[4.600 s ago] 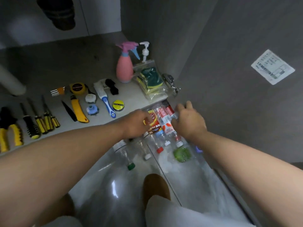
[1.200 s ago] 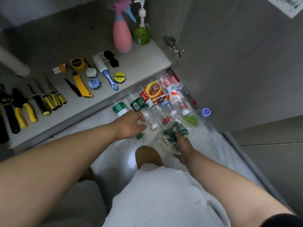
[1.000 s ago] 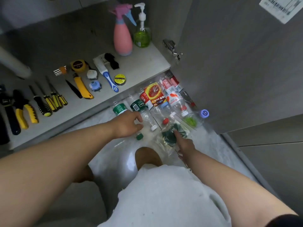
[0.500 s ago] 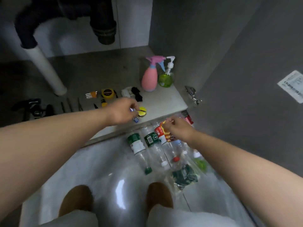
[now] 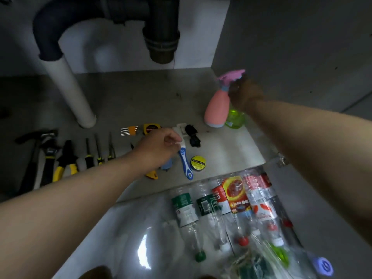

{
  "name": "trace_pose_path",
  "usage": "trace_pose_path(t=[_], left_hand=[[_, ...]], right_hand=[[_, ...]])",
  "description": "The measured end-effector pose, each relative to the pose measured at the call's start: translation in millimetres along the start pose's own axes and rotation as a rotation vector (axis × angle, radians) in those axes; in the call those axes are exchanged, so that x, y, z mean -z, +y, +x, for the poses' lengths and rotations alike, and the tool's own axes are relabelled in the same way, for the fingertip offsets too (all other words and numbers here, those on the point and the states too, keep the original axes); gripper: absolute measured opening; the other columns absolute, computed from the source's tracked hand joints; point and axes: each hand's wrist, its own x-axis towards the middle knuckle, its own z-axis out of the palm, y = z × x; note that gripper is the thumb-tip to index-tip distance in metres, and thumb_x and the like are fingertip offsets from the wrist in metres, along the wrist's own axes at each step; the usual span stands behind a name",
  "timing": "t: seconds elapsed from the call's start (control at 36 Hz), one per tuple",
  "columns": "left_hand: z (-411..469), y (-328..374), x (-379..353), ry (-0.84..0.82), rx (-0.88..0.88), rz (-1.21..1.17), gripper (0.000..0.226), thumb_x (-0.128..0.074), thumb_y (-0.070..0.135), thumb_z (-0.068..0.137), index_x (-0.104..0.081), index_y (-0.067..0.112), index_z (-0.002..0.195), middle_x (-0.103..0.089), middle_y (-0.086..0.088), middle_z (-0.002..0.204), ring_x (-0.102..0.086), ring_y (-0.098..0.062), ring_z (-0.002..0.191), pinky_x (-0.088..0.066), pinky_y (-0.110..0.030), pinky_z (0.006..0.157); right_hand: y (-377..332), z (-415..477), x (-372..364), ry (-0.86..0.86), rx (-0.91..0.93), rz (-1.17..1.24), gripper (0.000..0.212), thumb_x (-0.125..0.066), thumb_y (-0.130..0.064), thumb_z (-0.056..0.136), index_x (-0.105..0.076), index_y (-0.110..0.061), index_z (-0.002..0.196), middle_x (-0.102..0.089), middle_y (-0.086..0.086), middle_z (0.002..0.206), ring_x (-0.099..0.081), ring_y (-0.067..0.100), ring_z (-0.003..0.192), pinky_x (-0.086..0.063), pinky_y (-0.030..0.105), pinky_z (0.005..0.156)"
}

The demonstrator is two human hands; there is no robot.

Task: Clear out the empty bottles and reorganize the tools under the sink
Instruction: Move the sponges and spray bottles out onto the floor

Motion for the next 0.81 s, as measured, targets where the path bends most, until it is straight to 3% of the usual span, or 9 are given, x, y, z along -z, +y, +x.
trace_pose_path(t=[0.11, 0.22, 0.28, 0.36, 0.47, 0.53, 0.58, 0.72, 0.81], left_hand=[[2.8, 11.4, -6.2, 0.005, 0.02, -0.035, 0.021, -0.064, 0.007, 0.095, -0.067, 0.01, 0.115, -0.066, -0.006, 0.113, -0.062, -0.014, 0.106, -0.051, -0.025, 0.09], [7.9, 22.0, -15.8, 0.032, 0.004, -0.099, 0.018, -0.064, 0.007, 0.095, -0.068, 0.012, 0.112, -0.066, -0.002, 0.107, -0.062, -0.012, 0.1, -0.048, -0.009, 0.068], [10.7, 25.8, -21.2, 0.033, -0.016, -0.128, 0.019, -0.065, 0.008, 0.095, -0.068, 0.01, 0.113, -0.066, -0.003, 0.108, -0.063, -0.013, 0.101, -0.047, -0.01, 0.076], [14.7, 28.2, -25.6, 0.025, -0.026, -0.14, 0.02, -0.065, 0.01, 0.095, -0.069, 0.01, 0.114, -0.067, -0.005, 0.11, -0.064, -0.016, 0.106, -0.047, -0.022, 0.09], [23.0, 25.9, -27.7, 0.036, -0.015, -0.172, 0.017, -0.064, 0.008, 0.095, -0.068, 0.012, 0.111, -0.067, -0.005, 0.112, -0.064, -0.016, 0.107, -0.049, -0.026, 0.094], [26.2, 24.7, -28.0, 0.033, -0.018, -0.186, 0.018, -0.064, 0.006, 0.094, -0.067, 0.011, 0.111, -0.067, -0.005, 0.114, -0.064, -0.014, 0.107, -0.048, -0.019, 0.087], [29.6, 22.3, -27.2, 0.027, -0.02, -0.18, 0.019, -0.064, 0.006, 0.094, -0.067, 0.011, 0.113, -0.067, -0.004, 0.116, -0.063, -0.013, 0.109, -0.046, -0.017, 0.084], [38.9, 13.7, -23.1, 0.06, -0.011, -0.131, 0.027, -0.069, 0.012, 0.092, -0.063, 0.017, 0.118, -0.061, -0.002, 0.118, -0.061, -0.013, 0.107, -0.044, -0.013, 0.076], [45.0, 12.4, -23.0, 0.104, -0.028, -0.144, 0.049, -0.078, 0.014, 0.086, -0.054, 0.019, 0.129, -0.057, -0.002, 0.124, -0.058, -0.014, 0.111, -0.046, -0.017, 0.078]], right_hand=[[6.4, -7.5, 2.5, 0.12, -0.054, 0.103, 0.042, -0.061, -0.027, 0.092, -0.054, -0.005, 0.128, -0.054, 0.023, 0.133, -0.059, 0.041, 0.115, -0.047, 0.038, 0.093], [12.1, -8.9, 13.3, 0.236, -0.078, 0.134, 0.059, -0.067, -0.034, 0.087, -0.042, -0.01, 0.134, -0.035, 0.021, 0.139, -0.056, 0.043, 0.111, -0.049, 0.041, 0.097], [12.8, -6.6, 18.6, 0.27, -0.016, 0.068, 0.065, -0.071, -0.035, 0.083, -0.042, -0.017, 0.138, -0.033, 0.019, 0.14, -0.047, 0.041, 0.123, -0.048, 0.045, 0.1], [9.7, -2.7, 20.3, 0.2, 0.025, -0.109, 0.08, -0.074, -0.044, 0.079, -0.034, -0.033, 0.147, -0.027, 0.015, 0.149, -0.032, 0.038, 0.136, -0.045, 0.049, 0.103], [3.8, 17.4, 19.0, 0.004, 0.026, -0.193, 0.096, -0.073, -0.058, 0.077, -0.022, -0.034, 0.156, -0.018, 0.015, 0.162, -0.024, 0.039, 0.147, -0.033, 0.051, 0.114], [0.0, 28.3, 15.9, -0.16, 0.049, -0.264, 0.076, -0.065, -0.058, 0.085, -0.038, -0.029, 0.15, -0.04, 0.016, 0.152, -0.043, 0.037, 0.137, -0.042, 0.046, 0.108], [-2.5, 31.4, 10.6, -0.211, 0.114, -0.293, 0.051, -0.057, -0.054, 0.093, -0.058, -0.022, 0.132, -0.062, 0.015, 0.129, -0.061, 0.034, 0.117, -0.049, 0.036, 0.089], [-0.6, 25.7, 6.8, -0.081, 0.246, -0.324, 0.028, -0.06, -0.042, 0.092, -0.064, -0.019, 0.109, -0.068, 0.015, 0.115, -0.064, 0.037, 0.11, -0.047, 0.04, 0.092], [-6.6, 25.8, 17.1, -0.078, 0.31, -0.215, 0.016, -0.064, -0.032, 0.089, -0.064, -0.017, 0.094, -0.069, 0.013, 0.093, -0.064, 0.035, 0.085, -0.049, 0.033, 0.07]])
